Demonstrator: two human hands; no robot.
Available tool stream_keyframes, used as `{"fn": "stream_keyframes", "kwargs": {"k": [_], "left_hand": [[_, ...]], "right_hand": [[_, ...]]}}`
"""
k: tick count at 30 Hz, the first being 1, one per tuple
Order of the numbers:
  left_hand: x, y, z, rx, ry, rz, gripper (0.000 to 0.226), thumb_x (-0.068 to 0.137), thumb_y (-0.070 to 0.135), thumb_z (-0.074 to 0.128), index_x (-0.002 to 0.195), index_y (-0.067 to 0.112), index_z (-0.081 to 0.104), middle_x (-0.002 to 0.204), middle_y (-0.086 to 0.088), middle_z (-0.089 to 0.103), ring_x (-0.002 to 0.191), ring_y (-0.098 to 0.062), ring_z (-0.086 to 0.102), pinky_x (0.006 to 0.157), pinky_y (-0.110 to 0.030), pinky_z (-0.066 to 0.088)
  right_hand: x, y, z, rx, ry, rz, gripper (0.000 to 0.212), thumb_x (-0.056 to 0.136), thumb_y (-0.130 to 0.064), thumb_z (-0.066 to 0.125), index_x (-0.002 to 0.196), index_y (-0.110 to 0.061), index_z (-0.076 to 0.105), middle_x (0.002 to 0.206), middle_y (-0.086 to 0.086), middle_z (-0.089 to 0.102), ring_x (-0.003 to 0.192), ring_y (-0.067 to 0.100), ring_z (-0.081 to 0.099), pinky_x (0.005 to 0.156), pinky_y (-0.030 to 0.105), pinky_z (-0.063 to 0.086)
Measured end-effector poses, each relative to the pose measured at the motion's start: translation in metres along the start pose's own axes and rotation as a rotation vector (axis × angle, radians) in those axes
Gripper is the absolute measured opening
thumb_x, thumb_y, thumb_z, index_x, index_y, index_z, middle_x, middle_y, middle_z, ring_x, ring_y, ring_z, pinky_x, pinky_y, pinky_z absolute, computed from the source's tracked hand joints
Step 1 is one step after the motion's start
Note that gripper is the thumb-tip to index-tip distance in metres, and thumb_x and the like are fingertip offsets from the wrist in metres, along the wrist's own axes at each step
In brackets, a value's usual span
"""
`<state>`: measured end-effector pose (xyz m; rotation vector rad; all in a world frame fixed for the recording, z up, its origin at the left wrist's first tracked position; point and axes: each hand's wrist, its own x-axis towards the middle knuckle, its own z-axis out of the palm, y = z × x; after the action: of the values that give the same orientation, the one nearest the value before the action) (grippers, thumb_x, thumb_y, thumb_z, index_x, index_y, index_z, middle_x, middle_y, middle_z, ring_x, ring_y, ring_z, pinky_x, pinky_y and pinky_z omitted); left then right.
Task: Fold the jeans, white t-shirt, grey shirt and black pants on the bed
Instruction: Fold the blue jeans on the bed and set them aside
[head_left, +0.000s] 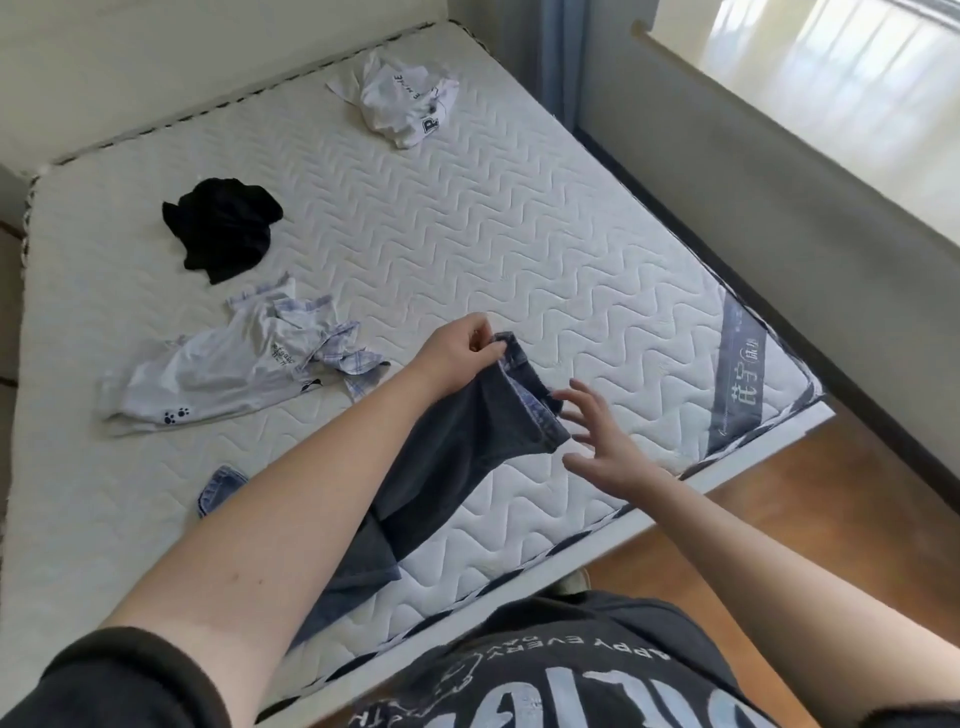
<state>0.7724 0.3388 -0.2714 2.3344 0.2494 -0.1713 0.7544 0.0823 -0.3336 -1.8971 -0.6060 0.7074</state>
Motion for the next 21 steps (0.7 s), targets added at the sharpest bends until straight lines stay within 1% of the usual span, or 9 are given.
{"fn": "stream_keyframes", "kwargs": {"k": [3,4,8,10,12,14,16,18,21], "left_hand": [[0.004,-0.002,0.002,0.003,-0.02,-0.022,0.026,0.09,0.037,0.065,0.076,0.022,0.048,0.071,0.006,0.054,0.065,-0.01,0.048,0.057,-0.019,0.039],[0.005,-0.003,0.003,-0.003,-0.041,-0.028,0.026,0.09,0.038,0.066,0.076,0.022,0.049,0.072,0.005,0.056,0.066,-0.011,0.05,0.059,-0.023,0.041],[0.011,-0.006,0.006,-0.053,-0.081,-0.027,0.029,0.086,0.039,0.071,0.075,0.022,0.051,0.079,-0.003,0.064,0.075,-0.021,0.059,0.07,-0.035,0.05],[0.015,-0.008,0.006,-0.021,-0.075,-0.016,0.028,0.084,0.04,0.074,0.079,0.021,0.053,0.082,0.0,0.067,0.081,-0.021,0.064,0.073,-0.036,0.052],[0.019,-0.009,0.005,0.002,-0.086,0.003,0.028,0.083,0.038,0.076,0.091,0.023,0.053,0.087,0.003,0.069,0.084,-0.018,0.066,0.076,-0.035,0.053],[0.023,-0.009,0.004,0.035,-0.129,0.089,0.035,0.084,0.033,0.075,0.11,0.031,0.051,0.088,0.005,0.067,0.084,-0.014,0.064,0.082,-0.035,0.054],[0.027,-0.006,0.003,0.094,-0.235,0.206,0.047,0.089,0.027,0.07,0.128,0.042,0.048,0.101,0.004,0.065,0.092,-0.014,0.062,0.091,-0.035,0.051],[0.033,-0.002,0.002,0.224,-0.373,0.304,0.043,0.093,0.023,0.066,0.13,0.041,0.055,0.115,0.0,0.06,0.105,-0.019,0.058,0.097,-0.034,0.046],[0.043,0.006,-0.002,0.46,-0.548,0.419,0.029,0.094,0.027,0.064,0.121,0.035,0.065,0.106,0.001,0.055,0.105,-0.021,0.055,0.095,-0.036,0.045]], "right_hand": [[0.005,0.01,0.007,-0.236,0.025,-0.088,0.059,0.079,-0.049,0.067,0.131,-0.051,0.037,0.153,-0.024,0.008,0.131,-0.015,0.027,0.095,0.004,0.029],[0.008,0.015,0.01,-0.283,0.058,-0.077,0.059,0.082,-0.051,0.068,0.132,-0.046,0.039,0.155,-0.02,0.009,0.133,-0.013,0.028,0.097,0.006,0.031],[0.023,0.019,0.011,-0.252,0.096,0.166,0.041,0.089,-0.033,0.071,0.126,-0.029,0.056,0.155,0.003,0.027,0.134,0.024,0.042,0.102,0.033,0.044],[0.023,0.018,0.009,-0.114,0.045,0.148,0.026,0.091,-0.023,0.069,0.113,-0.034,0.06,0.134,-0.006,0.052,0.114,0.016,0.061,0.086,0.018,0.049],[0.017,0.013,0.007,-0.114,0.064,0.179,0.026,0.092,-0.024,0.068,0.101,-0.046,0.058,0.099,-0.021,0.066,0.082,-0.005,0.066,0.067,0.008,0.044],[0.013,0.013,0.007,-0.129,0.145,0.234,0.019,0.09,-0.026,0.069,0.095,-0.042,0.059,0.085,-0.021,0.069,0.071,-0.008,0.064,0.063,0.015,0.042],[0.009,0.013,0.006,-0.183,0.201,0.276,0.015,0.089,-0.027,0.07,0.088,-0.033,0.057,0.084,-0.015,0.07,0.069,0.002,0.064,0.064,0.024,0.043],[0.005,0.01,0.005,-0.248,0.223,0.315,0.019,0.091,-0.029,0.067,0.085,-0.031,0.05,0.082,-0.009,0.071,0.068,0.011,0.062,0.065,0.029,0.046],[-0.006,0.007,0.0,-0.299,0.264,0.309,0.015,0.093,-0.027,0.062,0.091,-0.029,0.047,0.071,-0.009,0.067,0.06,0.002,0.058,0.062,0.029,0.043]]}}
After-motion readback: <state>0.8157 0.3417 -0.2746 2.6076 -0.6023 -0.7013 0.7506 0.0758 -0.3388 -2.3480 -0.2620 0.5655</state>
